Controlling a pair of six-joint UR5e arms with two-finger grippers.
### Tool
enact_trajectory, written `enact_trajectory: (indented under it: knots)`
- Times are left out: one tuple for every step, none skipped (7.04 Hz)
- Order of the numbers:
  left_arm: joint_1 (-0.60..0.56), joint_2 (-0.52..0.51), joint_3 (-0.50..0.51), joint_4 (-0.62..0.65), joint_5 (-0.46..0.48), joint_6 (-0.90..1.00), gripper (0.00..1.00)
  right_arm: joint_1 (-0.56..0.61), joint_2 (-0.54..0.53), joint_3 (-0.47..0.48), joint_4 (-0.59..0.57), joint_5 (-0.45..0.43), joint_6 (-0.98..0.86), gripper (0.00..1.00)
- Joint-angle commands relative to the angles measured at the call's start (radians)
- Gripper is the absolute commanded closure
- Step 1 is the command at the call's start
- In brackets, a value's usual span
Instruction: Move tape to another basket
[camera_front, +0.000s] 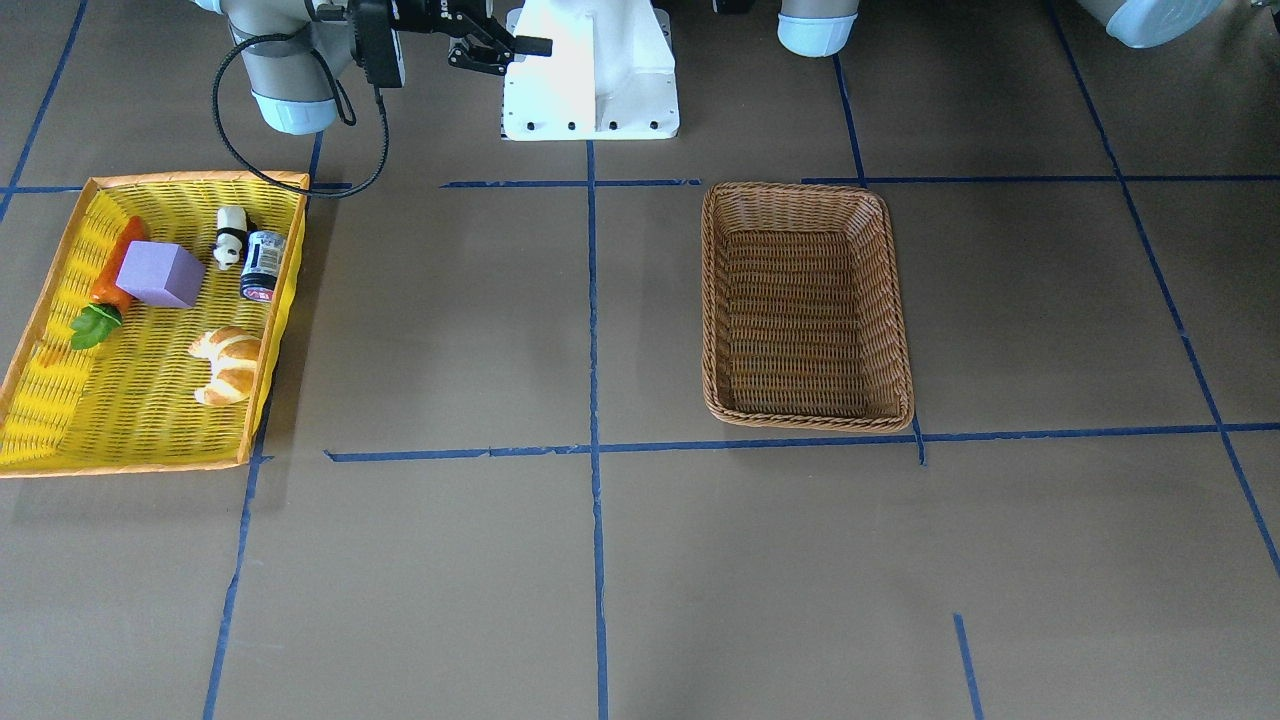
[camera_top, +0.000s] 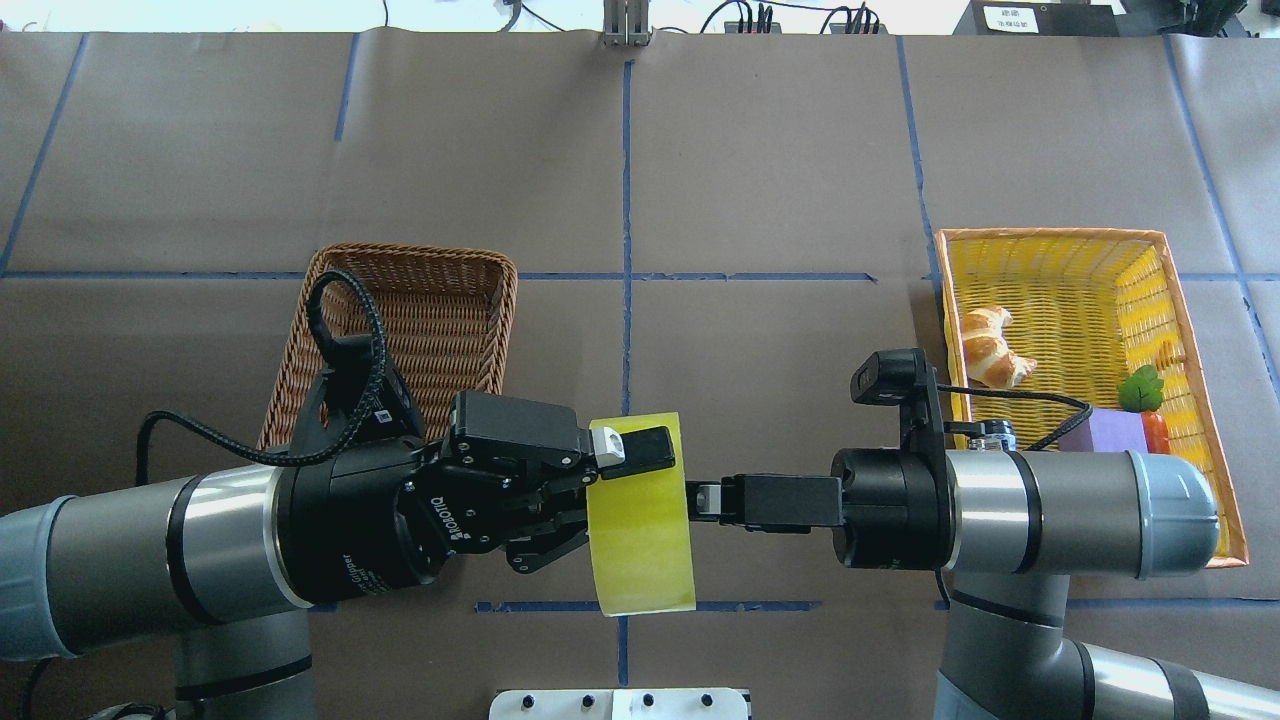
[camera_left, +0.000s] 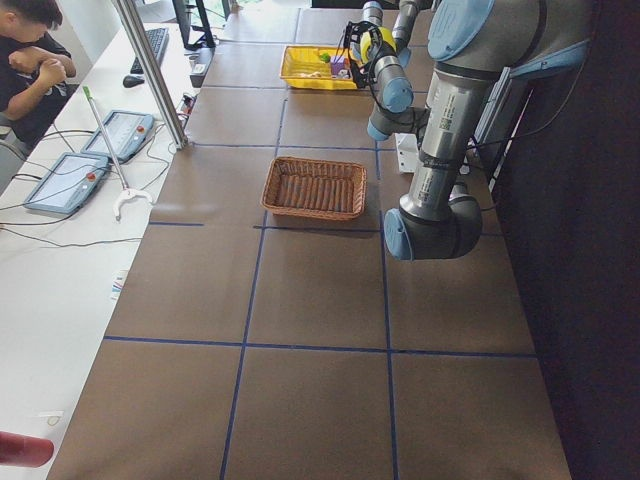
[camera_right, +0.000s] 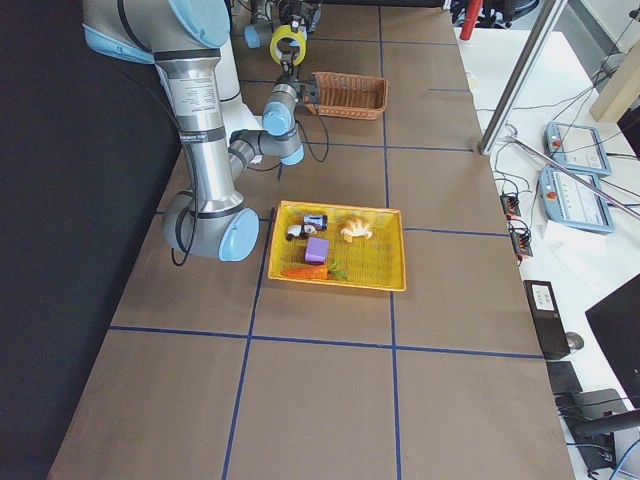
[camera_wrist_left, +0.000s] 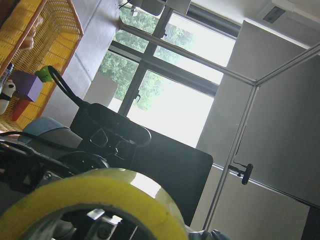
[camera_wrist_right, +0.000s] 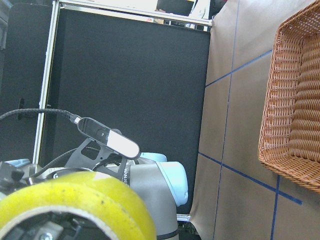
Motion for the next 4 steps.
enact_trajectory:
  knots:
    - [-0.011,0.006,-0.003,0.0,0.002,0.006,0.99,0.002,-0.061,0.046,0.006,0.002,0.0,0.0]
    - [-0.02,0.024,-0.003,0.0,0.0,0.008,0.99,0.002,-0.086,0.066,0.006,0.002,0.0,0.0]
    - [-0.049,0.025,0.003,-0.001,-0.005,0.008,0.99,0.005,-0.103,0.069,0.0,0.002,0.0,0.0]
    - [-0.072,0.026,0.01,0.008,-0.009,0.01,0.99,0.031,-0.12,0.069,-0.053,0.01,0.0,0.0]
